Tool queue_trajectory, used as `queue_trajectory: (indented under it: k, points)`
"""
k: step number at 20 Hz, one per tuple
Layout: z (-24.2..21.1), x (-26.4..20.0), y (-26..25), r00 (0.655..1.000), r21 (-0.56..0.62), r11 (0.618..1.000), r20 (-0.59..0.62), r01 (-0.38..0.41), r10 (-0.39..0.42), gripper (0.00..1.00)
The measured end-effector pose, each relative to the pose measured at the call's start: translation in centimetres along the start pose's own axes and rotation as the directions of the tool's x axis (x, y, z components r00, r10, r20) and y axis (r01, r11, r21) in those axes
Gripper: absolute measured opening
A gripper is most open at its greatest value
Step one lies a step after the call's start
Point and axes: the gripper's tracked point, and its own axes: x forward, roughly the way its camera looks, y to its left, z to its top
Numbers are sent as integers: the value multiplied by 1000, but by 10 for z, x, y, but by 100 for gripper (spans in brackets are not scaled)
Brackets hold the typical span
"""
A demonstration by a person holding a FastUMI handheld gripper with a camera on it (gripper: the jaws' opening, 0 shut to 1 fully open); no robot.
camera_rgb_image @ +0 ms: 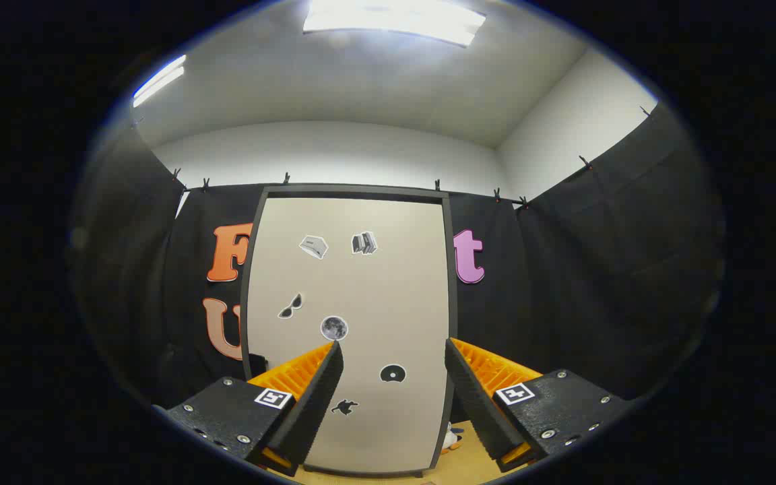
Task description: Open the shoe cabinet door, grab the shoes and put them into the shoe cabinet, then close the shoe cabinet door.
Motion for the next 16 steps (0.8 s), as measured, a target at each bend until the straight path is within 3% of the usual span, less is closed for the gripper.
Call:
queue_trajectory:
  k: [11, 16]
  points:
    - [6, -7, 22, 998, 28, 998, -3, -57, 57, 94]
    - [-2, 3, 57, 994, 39, 993, -30, -108, 109, 94]
